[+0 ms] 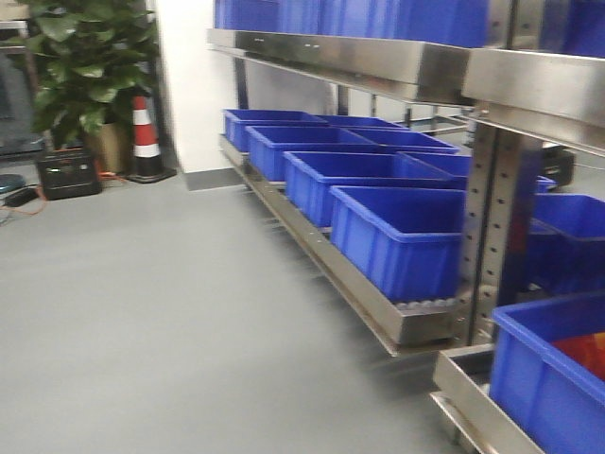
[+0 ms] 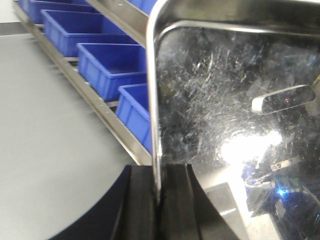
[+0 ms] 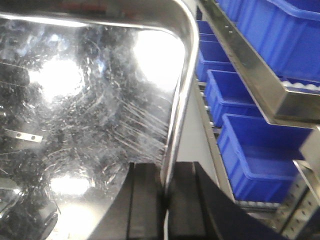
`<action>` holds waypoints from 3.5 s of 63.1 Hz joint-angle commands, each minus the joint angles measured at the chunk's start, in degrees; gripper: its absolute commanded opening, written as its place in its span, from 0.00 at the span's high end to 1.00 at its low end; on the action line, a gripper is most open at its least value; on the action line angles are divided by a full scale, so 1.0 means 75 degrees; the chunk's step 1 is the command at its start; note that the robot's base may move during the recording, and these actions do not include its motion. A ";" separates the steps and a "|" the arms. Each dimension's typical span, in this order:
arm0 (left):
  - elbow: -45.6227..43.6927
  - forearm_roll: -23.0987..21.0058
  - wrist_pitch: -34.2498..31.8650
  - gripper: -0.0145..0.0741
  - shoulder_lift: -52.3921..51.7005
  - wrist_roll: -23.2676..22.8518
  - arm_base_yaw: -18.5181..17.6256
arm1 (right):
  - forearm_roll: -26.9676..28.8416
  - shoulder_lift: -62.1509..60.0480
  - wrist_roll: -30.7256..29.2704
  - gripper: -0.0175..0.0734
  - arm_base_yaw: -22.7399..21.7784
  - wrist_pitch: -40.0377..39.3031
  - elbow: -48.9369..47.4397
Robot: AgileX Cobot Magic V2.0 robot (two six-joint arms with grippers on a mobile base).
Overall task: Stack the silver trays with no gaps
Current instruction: 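Carry the silver tray in both grippers while driving to another shelf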
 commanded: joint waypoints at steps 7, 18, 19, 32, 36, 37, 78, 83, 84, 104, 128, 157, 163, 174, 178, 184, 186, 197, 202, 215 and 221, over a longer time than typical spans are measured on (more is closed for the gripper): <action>-0.0133 -0.0332 -0.0289 0.85 -0.0098 0.0006 -0.0074 | -0.0044 -0.0040 -0.0159 0.90 0.0057 -0.0693 -0.0016; -0.0133 -0.0332 -0.0289 0.85 -0.0098 0.0006 -0.0074 | -0.0044 -0.0040 -0.0159 0.90 0.0057 -0.0693 -0.0016; -0.0133 -0.0332 -0.0289 0.85 -0.0098 0.0006 -0.0074 | -0.0044 -0.0040 -0.0159 0.90 0.0057 -0.0693 -0.0016; -0.0133 -0.0332 -0.0289 0.85 -0.0098 0.0006 -0.0074 | -0.0044 -0.0040 -0.0159 0.90 0.0057 -0.0693 -0.0016; -0.0133 -0.0332 -0.0289 0.85 -0.0098 0.0006 -0.0074 | -0.0044 -0.0040 -0.0159 0.90 0.0057 -0.0693 -0.0016; -0.0133 -0.0332 -0.0289 0.85 -0.0098 0.0006 -0.0074 | -0.0044 -0.0040 -0.0159 0.90 0.0057 -0.0693 -0.0016; -0.0133 -0.0332 -0.0289 0.85 -0.0098 0.0006 -0.0074 | -0.0044 -0.0040 -0.0159 0.90 0.0057 -0.0693 -0.0016; -0.0133 -0.0332 -0.0289 0.85 -0.0098 0.0006 -0.0074 | -0.0044 -0.0040 -0.0159 0.90 0.0057 -0.0693 -0.0016; -0.0133 -0.0332 -0.0289 0.85 -0.0098 0.0006 -0.0074 | -0.0044 -0.0040 -0.0159 0.90 0.0057 -0.0693 -0.0016; -0.0133 -0.0332 -0.0289 0.85 -0.0098 0.0006 -0.0074 | -0.0044 -0.0040 -0.0159 0.90 0.0057 -0.0724 -0.0016; -0.0133 -0.0332 -0.0289 0.85 -0.0098 0.0006 -0.0074 | -0.0044 -0.0040 -0.0159 0.90 0.0057 -0.0724 -0.0016; -0.0133 -0.0332 -0.0289 0.85 -0.0098 0.0006 -0.0074 | -0.0044 -0.0040 -0.0159 0.90 0.0057 -0.0739 -0.0016; -0.0133 -0.0332 -0.0289 0.85 -0.0098 0.0006 -0.0074 | -0.0044 -0.0040 -0.0159 0.90 0.0057 -0.0739 -0.0016; -0.0133 -0.0332 -0.0289 0.85 -0.0098 0.0006 -0.0074 | -0.0044 -0.0040 -0.0159 0.90 0.0057 -0.0739 -0.0016; -0.0133 -0.0332 -0.0289 0.85 -0.0098 0.0006 -0.0074 | -0.0044 -0.0040 -0.0159 0.90 0.0057 -0.0739 -0.0016; -0.0133 -0.0332 -0.0356 0.85 -0.0098 0.0006 -0.0074 | -0.0044 -0.0040 -0.0159 0.90 0.0057 -0.0756 -0.0016; -0.0133 -0.0332 -0.0383 0.85 -0.0098 0.0006 -0.0074 | -0.0044 -0.0040 -0.0159 0.90 0.0057 -0.0756 -0.0016; -0.0133 -0.0332 -0.0433 0.85 -0.0098 0.0006 -0.0074 | -0.0044 -0.0040 -0.0159 0.90 0.0057 -0.0756 -0.0016; -0.0133 -0.0332 -0.0433 0.85 -0.0098 0.0006 -0.0074 | -0.0044 -0.0040 -0.0159 0.90 0.0057 -0.0756 -0.0016; -0.0133 -0.0332 -0.0433 0.85 -0.0098 0.0006 -0.0074 | -0.0044 -0.0040 -0.0159 0.90 0.0057 -0.0756 -0.0016; -0.0133 -0.0332 -0.0433 0.85 -0.0098 0.0006 -0.0074 | -0.0044 -0.0040 -0.0159 0.90 0.0057 -0.0867 -0.0016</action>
